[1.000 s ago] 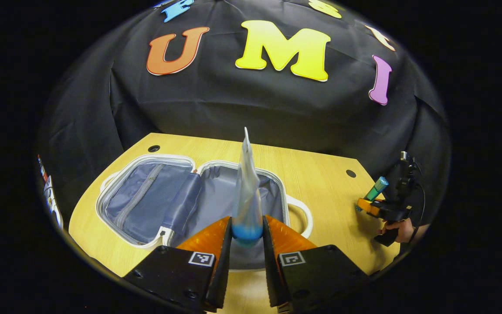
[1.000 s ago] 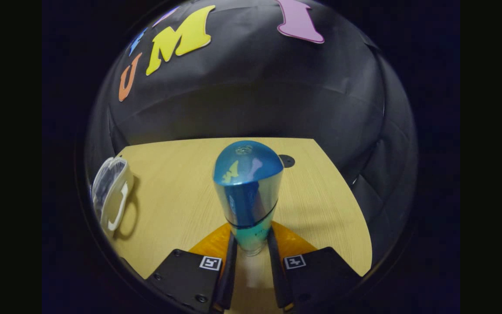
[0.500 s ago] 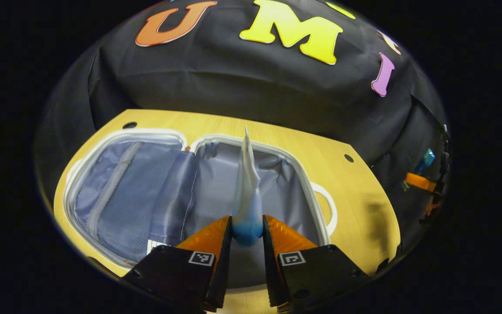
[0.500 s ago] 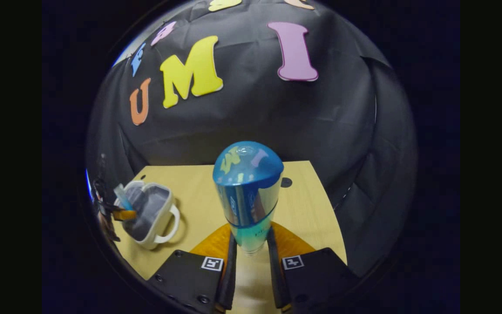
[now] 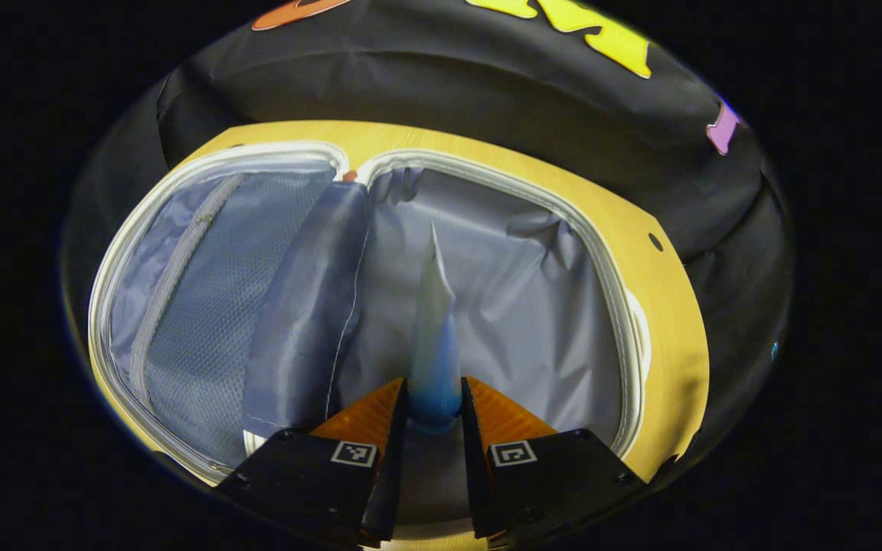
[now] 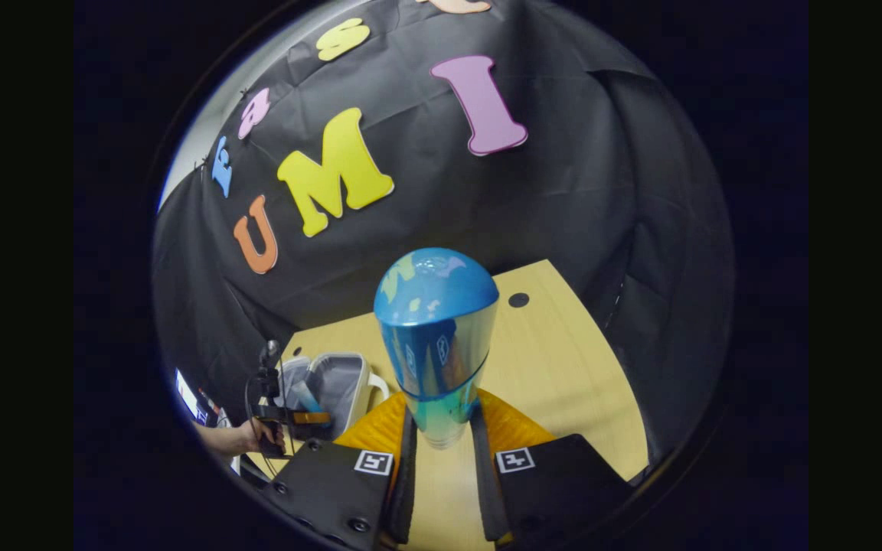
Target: First open the suitcase, pack the skin care products into it, and then close the suitcase.
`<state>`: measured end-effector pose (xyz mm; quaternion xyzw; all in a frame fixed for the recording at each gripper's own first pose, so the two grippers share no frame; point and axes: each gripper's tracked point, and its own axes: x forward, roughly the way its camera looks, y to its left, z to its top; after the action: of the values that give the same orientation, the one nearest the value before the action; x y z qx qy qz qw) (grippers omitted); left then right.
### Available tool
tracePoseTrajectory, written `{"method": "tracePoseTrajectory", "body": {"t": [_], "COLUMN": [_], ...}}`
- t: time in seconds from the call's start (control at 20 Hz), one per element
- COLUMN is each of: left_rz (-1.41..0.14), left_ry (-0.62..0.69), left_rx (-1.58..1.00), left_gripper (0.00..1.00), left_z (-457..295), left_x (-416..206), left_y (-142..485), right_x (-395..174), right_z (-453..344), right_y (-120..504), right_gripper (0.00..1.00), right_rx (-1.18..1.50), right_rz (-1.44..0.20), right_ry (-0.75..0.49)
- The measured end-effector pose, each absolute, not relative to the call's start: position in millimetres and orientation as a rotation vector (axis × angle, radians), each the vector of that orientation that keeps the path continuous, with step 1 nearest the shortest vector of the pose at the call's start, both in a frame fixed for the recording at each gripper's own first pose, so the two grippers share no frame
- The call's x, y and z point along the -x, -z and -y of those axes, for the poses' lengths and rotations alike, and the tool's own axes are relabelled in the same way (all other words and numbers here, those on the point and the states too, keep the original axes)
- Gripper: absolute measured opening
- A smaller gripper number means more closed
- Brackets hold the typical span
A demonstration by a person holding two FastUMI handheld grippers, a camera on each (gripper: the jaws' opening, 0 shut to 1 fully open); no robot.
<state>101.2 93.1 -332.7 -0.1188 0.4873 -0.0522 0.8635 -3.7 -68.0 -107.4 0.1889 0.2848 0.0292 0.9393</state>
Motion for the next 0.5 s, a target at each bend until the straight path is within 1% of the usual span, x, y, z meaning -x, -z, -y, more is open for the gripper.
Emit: {"method": "tracePoseTrajectory", "body": {"t": [0.15, 0.2, 0.25, 0.35, 0.4, 0.45, 0.5], "left_rz": [-1.107, -1.136, -1.141, -1.168, -1.176, -1.185, -1.181], "left_ry": [0.091, 0.075, 0.070, 0.073, 0.080, 0.084, 0.089], "left_rx": [0.303, 0.316, 0.318, 0.305, 0.292, 0.283, 0.276], "left_gripper": [0.40, 0.40, 0.40, 0.39, 0.33, 0.40, 0.42], "left_z": [-91, -90, -90, -91, -89, -89, -88], "left_x": [-102, -101, -104, -105, -105, -103, -104], "left_y": [336, 337, 337, 336, 337, 337, 337], "right_x": [9, 11, 12, 16, 20, 21, 22], "right_z": [66, 68, 67, 60, 54, 47, 38], "right_y": [95, 94, 91, 92, 94, 94, 95], "right_gripper": [0.32, 0.29, 0.32, 0.32, 0.32, 0.32, 0.32], "right_rx": [-0.371, -0.365, -0.367, -0.373, -0.366, -0.355, -0.342], "right_rz": [-0.571, -0.571, -0.571, -0.588, -0.596, -0.603, -0.609], "right_ry": [-0.062, -0.054, -0.052, -0.061, -0.072, -0.088, -0.107]}}
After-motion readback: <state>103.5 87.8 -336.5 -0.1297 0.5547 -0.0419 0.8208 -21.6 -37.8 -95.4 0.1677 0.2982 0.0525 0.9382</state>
